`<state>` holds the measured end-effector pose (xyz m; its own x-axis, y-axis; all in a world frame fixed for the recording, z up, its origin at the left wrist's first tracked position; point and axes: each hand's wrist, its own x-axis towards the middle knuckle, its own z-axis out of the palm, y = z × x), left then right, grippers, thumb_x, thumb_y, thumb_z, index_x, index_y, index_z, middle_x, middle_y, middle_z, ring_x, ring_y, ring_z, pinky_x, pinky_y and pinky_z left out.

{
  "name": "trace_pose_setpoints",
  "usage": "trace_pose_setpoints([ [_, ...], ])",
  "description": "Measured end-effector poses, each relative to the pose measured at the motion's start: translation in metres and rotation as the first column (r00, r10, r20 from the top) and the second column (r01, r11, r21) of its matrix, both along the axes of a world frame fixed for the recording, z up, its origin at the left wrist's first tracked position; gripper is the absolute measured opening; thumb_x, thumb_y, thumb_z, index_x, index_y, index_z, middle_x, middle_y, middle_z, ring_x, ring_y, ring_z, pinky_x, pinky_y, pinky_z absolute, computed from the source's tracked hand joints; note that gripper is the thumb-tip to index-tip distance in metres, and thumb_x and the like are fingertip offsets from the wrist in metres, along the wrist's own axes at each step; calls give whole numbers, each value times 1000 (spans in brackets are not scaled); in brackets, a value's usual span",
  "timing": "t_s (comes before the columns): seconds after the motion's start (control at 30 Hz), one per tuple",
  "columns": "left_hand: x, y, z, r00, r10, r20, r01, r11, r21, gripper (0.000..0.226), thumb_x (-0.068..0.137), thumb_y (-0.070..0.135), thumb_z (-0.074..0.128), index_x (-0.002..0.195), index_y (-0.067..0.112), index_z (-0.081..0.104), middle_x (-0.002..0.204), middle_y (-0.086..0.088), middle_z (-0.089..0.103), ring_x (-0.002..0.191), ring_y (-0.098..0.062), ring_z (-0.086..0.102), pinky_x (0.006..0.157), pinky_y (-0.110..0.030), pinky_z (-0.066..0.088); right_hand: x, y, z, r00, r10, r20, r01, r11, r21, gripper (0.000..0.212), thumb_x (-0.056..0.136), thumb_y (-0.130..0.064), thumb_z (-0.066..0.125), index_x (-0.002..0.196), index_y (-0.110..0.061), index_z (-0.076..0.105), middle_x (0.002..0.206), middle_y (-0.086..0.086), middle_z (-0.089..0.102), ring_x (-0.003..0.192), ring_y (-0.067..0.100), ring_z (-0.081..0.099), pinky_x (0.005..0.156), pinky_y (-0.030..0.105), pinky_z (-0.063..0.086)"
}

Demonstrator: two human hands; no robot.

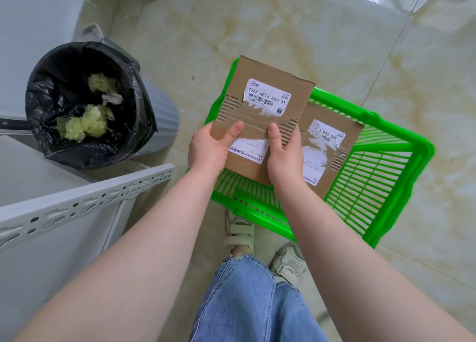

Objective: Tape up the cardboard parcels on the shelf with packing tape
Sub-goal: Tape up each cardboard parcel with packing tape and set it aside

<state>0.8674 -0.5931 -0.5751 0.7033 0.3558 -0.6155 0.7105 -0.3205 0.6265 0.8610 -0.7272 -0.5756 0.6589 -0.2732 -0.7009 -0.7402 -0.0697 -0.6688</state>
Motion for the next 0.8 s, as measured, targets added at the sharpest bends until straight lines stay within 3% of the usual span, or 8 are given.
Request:
trace_pose_setpoints([
  [0.1, 1, 2, 1, 999, -40, -25, 42, 998, 44, 83, 49, 95, 60, 99, 31, 71, 96, 10, 75, 98, -20, 70, 93, -46, 53, 0, 1, 3, 1000, 14, -9, -14, 1000, -3, 68, 97, -50, 49, 154, -24, 24, 151, -2, 44, 138, 18, 41, 114, 39, 33],
  [0.2, 2, 2, 3, 985, -144, -90, 159, 969, 189, 88, 53, 100, 45, 106, 34, 68, 105, 7, 72, 107, -25, 64, 99, -47, 46, 0, 0, 7, 999, 31, -15, -31, 999, -9, 70, 97, -52, 49, 155, -24, 21, 153, -2, 42, 139, 19, 40, 114, 38, 32],
  [0.37, 6, -3, 14, 956, -201, -214, 270, 887, 374, 85, 74, 85, 47, 142, 33, 47, 138, -4, 53, 131, -30, 42, 108, -46, 28, 4, -4, 14, 994, 70, -82, -71, 997, -2, 79, 98, -52, 47, 158, -21, 5, 160, -1, 28, 145, 20, 29, 112, 30, 25],
  [0.5, 7, -5, 27, 960, -212, -183, 273, 853, 446, 86, 83, 76, 49, 149, 24, 36, 149, -6, 43, 138, -29, 35, 109, -45, 26, 7, -4, 26, 992, 63, -107, -61, 998, 25, 88, 95, -57, 47, 157, -19, -3, 163, 1, 17, 149, 21, 20, 116, 34, 21],
  [0.6, 5, 0, 47, 991, -119, -57, 132, 877, 462, 70, 96, 64, 36, 150, 21, 35, 153, -5, 39, 138, -28, 37, 109, -45, 27, 5, -3, 49, 996, 79, -33, -82, 993, -79, 85, 96, -57, 46, 157, -18, 3, 164, 2, 12, 150, 19, 13, 119, 35, 15],
  [0.7, -17, 14, 87, 990, 53, 131, -102, 910, 403, 50, 104, 45, 36, 146, 18, 41, 148, -3, 43, 128, -22, 49, 101, -38, 36, -2, 4, 90, 973, 198, 119, -164, 954, -250, 64, 99, -42, 50, 152, -17, 26, 156, 2, 31, 144, 16, 25, 116, 31, 21],
  [0.8, -71, 21, 142, 934, 312, 175, -331, 939, 90, 38, 107, 32, 36, 142, 19, 43, 145, 0, 47, 112, -11, 58, 90, -21, 40, -25, 27, 138, 886, 447, 122, -427, 890, -164, 42, 98, -32, 55, 138, -19, 53, 130, 0, 60, 123, 14, 52, 106, 32, 39],
])
